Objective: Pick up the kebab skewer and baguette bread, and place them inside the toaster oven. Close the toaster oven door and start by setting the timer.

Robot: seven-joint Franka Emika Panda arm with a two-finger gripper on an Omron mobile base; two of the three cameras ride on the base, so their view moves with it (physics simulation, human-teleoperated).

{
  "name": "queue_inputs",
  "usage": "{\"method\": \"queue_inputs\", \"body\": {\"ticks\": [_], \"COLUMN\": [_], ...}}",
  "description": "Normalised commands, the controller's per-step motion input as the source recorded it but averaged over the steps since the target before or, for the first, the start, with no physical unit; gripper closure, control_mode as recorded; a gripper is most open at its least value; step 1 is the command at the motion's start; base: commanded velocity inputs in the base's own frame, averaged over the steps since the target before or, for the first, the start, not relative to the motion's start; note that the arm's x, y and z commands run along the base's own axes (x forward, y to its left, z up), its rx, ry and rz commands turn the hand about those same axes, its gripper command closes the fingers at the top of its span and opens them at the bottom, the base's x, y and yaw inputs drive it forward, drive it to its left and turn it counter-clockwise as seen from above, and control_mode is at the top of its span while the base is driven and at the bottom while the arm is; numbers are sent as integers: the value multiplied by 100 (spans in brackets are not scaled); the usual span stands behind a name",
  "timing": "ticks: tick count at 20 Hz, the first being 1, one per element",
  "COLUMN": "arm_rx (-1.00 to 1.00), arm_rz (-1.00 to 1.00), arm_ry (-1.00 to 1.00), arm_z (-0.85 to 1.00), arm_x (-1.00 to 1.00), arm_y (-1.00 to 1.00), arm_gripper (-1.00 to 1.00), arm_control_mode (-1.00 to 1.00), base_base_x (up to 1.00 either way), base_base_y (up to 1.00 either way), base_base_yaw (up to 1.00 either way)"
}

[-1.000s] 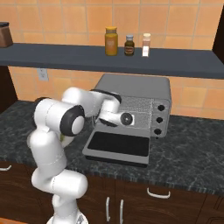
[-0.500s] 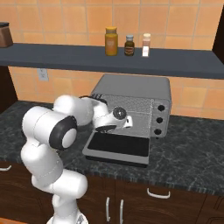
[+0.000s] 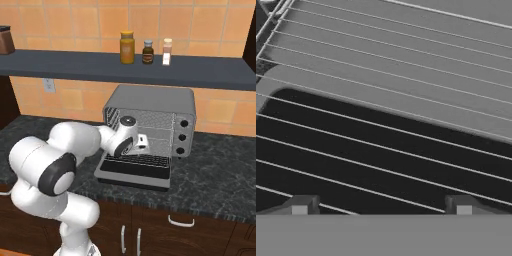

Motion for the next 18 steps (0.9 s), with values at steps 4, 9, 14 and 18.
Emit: {"method": "queue_inputs", "body": {"ticks": [4,9,14,18], "arm_rx": [-7,-4,1,0], "arm_rz": [0,0,0,1], "arm_ry": [30,27,-17,-12], "arm_z": [-78,-38,100,100], "arm_x": [-100,-100,-100,-35], "arm_y": [-8,-7,48,100], "arm_gripper": [-100,-100,-100,-100], "arm_control_mode": [-100,-100,-100,-100], "base_base_x": [0,0,0,0], "base_base_y": [0,0,0,0], "base_base_yaw": [0,0,0,0]}}
